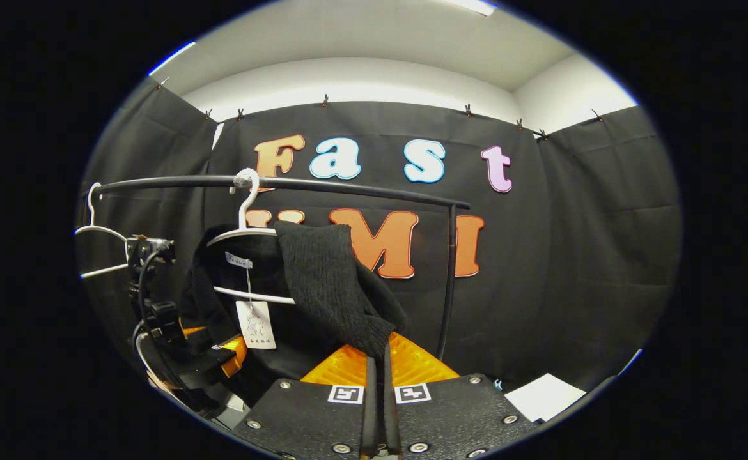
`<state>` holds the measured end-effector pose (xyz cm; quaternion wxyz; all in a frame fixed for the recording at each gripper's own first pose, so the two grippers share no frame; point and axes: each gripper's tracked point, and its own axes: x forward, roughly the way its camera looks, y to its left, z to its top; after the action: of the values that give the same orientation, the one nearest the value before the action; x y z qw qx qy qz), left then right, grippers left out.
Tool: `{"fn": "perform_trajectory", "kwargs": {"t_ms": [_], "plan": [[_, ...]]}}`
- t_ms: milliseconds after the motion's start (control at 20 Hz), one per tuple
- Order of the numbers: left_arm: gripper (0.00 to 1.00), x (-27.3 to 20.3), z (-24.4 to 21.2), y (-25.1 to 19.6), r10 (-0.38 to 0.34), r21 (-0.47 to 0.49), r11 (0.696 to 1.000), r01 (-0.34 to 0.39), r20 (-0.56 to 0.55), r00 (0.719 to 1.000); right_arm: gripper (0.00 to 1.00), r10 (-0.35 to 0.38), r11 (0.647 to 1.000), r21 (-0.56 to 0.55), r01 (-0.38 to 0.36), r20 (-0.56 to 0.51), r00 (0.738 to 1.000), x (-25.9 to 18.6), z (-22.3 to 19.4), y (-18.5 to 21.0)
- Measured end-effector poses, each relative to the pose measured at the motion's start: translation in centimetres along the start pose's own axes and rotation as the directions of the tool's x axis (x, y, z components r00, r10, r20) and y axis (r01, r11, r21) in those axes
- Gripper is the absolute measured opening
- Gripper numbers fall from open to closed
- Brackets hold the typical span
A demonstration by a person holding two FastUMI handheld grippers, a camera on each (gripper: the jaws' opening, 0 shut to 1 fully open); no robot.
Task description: Grasp the clothes on the hanger with both hands and then place them into the laundry hamper below.
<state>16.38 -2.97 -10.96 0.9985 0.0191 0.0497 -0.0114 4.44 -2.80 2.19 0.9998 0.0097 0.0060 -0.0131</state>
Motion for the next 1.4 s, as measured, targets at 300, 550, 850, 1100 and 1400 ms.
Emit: {"fn": "perform_trajectory", "kwargs": {"t_ms": [300,550,850,1100,1400], "plan": [[0.27,-0.2,-0.3,2.5,0.047,-0.02,0.999,-0.047,-0.019,0.999,0.03,-0.018,1.0,-0.015,0.018,0.005,1.0,0.4,0.4,-0.9],[0.14,-2.1,0.5,3.4,-0.002,-0.015,1.0,0.001,-0.043,0.999,0.03,-0.041,0.999,-0.029,0.042,0.033,0.999,0.4,2.1,-2.1],[0.14,-4.7,4.9,7.9,0.044,-0.046,0.998,-0.044,-0.008,0.999,0.02,-0.048,0.998,-0.041,0.05,0.049,0.998,1.6,4.2,-4.3],[0.11,-5.7,8.5,11.4,0.087,-0.013,0.996,-0.086,0.051,0.995,0.02,-0.026,0.998,-0.048,0.03,0.078,0.997,3.2,6.7,-5.7],[0.11,-5.6,11.3,14.9,0.134,0.02,0.99,-0.137,0.092,0.987,0.02,0.049,0.999,-0.023,-0.047,0.075,0.996,7.8,7.6,-7.8]]}}
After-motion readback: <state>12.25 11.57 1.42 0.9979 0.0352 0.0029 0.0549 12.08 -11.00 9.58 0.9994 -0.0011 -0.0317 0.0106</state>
